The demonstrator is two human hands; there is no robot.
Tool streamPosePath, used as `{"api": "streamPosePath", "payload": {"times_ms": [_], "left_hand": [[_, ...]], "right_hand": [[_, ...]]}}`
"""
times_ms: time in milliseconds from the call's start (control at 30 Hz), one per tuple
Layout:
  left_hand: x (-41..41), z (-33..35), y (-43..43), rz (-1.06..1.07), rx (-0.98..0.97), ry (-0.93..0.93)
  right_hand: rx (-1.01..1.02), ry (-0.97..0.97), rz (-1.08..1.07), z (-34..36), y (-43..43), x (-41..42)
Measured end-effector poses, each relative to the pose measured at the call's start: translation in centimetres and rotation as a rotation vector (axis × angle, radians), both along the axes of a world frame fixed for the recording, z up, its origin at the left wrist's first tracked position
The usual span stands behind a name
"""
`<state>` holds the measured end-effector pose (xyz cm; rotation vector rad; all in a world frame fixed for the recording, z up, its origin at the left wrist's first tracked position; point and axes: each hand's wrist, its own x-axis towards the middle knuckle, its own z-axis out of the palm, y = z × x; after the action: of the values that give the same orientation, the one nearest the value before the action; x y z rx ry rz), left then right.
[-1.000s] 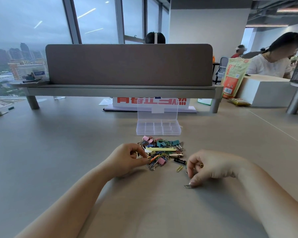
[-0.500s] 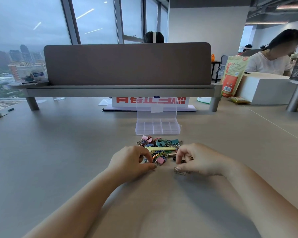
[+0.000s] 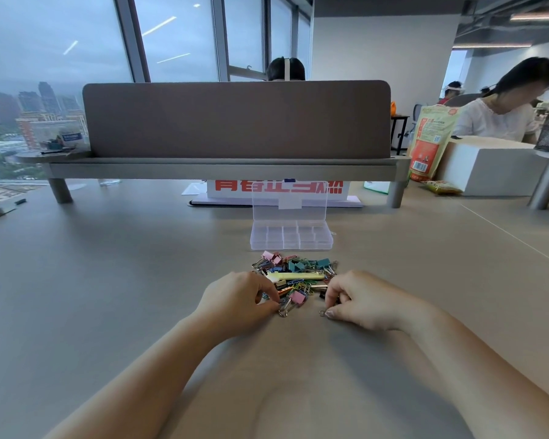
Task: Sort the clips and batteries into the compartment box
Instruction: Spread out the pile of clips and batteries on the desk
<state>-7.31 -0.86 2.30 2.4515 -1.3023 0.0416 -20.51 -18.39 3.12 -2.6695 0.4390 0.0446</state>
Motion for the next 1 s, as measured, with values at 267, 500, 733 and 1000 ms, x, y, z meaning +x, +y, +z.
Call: {"api": "streamPosePath", "payload": {"times_ms": [267, 500, 733, 1000], "left_hand": [[-0.1, -0.3, -0.4, -0.005, 0.02, -0.01], [0.2, -0.7, -0.7, 0.007, -0.088, 0.181], [1.0, 0.6, -0.6, 0.127, -0.495, 1.315], [1.9, 0.5, -0.3, 0.12, -0.788, 1.712]], "right_hand": [[0.008, 0.003, -0.009, -0.2, 0.6, 0.1], [0.88, -0.219, -0.238, -0.4, -0.1, 0.4], [1.569, -0.394, -0.335, -1.1, -1.2, 1.3], [1.582, -0.542, -0.379, -1.4, -1.7, 1.5]]}}
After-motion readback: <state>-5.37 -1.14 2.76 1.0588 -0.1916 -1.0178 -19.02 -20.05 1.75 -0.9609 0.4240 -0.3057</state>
